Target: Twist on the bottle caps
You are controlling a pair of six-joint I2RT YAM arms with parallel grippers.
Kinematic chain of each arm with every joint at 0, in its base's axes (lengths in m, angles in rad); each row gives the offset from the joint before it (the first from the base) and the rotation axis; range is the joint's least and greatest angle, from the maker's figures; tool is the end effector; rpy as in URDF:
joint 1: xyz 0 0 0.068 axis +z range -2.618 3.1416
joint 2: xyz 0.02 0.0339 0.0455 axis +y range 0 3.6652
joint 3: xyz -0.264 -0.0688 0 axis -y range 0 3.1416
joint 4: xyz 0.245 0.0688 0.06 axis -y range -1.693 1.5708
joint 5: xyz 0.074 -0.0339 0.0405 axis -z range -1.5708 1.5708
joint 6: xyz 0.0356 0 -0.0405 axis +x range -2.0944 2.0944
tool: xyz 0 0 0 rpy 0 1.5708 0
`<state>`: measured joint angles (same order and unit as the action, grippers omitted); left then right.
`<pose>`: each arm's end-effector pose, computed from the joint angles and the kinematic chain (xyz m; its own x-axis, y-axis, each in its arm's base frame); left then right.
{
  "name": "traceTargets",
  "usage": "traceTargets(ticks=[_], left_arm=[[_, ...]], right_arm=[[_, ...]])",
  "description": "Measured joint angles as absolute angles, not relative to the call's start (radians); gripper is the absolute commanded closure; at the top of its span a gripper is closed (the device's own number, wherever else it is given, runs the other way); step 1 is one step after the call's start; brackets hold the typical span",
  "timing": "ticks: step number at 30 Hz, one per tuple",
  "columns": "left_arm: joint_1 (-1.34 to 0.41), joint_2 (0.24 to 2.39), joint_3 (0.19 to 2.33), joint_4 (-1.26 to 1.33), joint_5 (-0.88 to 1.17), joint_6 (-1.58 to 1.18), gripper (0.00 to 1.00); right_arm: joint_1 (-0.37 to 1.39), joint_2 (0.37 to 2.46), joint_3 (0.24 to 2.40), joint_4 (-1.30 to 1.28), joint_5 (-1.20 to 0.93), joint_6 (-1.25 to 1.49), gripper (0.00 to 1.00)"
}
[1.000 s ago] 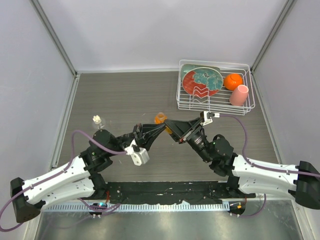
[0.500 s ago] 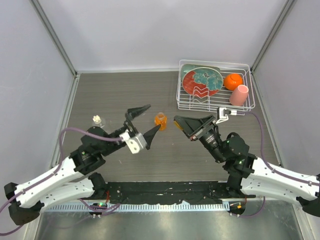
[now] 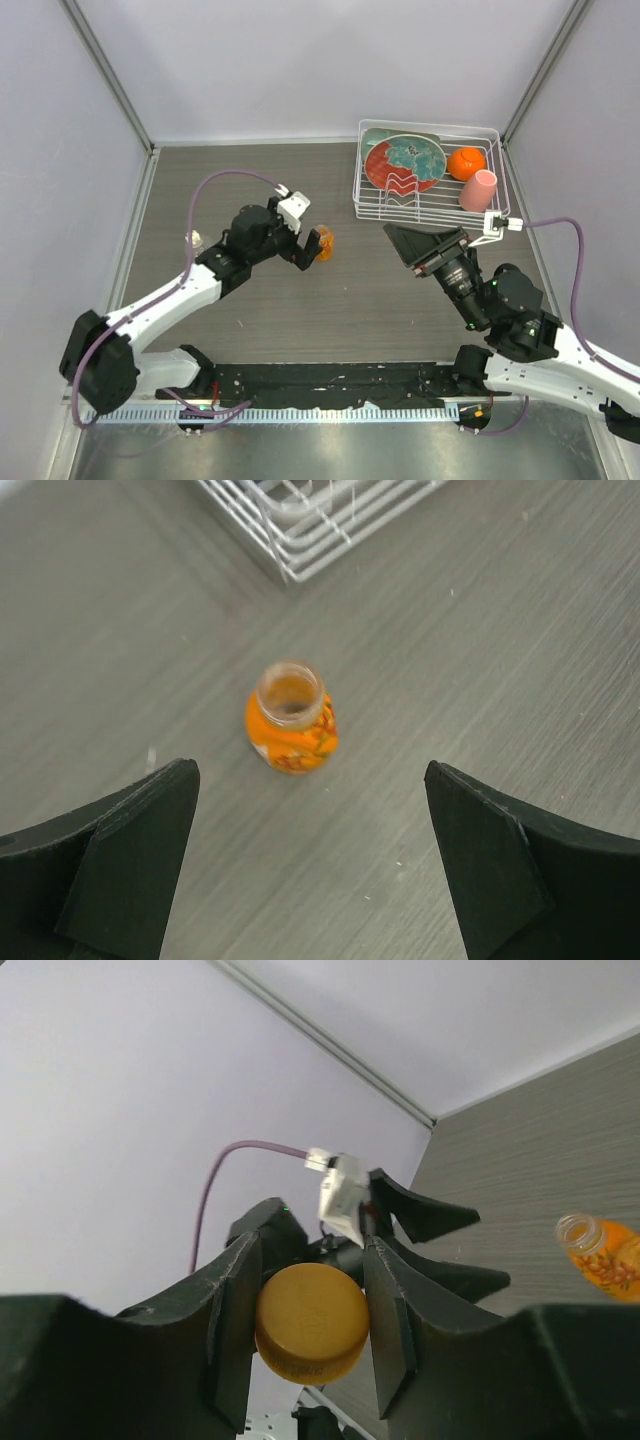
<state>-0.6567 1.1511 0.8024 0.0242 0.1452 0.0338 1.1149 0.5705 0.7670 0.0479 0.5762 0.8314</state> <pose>0.2081 -0.1669 0.2924 -0.2283 0.2182 -0.9488 0.7208 0.6930 -0.0141 0.0734 0.1056 0.3879 -0.3125 0.7699 -0.5564 -0.4292 0.4081 0.8058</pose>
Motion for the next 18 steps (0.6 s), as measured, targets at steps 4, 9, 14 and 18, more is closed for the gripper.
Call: traceTargets(ticks=[4, 9, 14, 18], left_arm=[[-0.653, 1.27, 0.802, 0.036, 0.174, -0.027, 0.0], [-0.653, 1.382, 0.861, 0.072, 0.171, -0.064, 0.0], [-0.653, 1.496, 0.951, 0.1, 0.15, -0.076, 0.0], [-0.653, 1.575, 0.994, 0.118, 0.141, -0.091, 0.0]], right_arm=[[1.115, 0.53, 0.767, 0.022, 0.594, 0.792, 0.72], [1.115, 0.521, 0.767, 0.01, 0.603, 0.751, 0.71], [1.115, 0.506, 0.767, -0.003, 0.61, 0.72, 0.71], [1.115, 0.488, 0.767, -0.005, 0.619, 0.697, 0.71]])
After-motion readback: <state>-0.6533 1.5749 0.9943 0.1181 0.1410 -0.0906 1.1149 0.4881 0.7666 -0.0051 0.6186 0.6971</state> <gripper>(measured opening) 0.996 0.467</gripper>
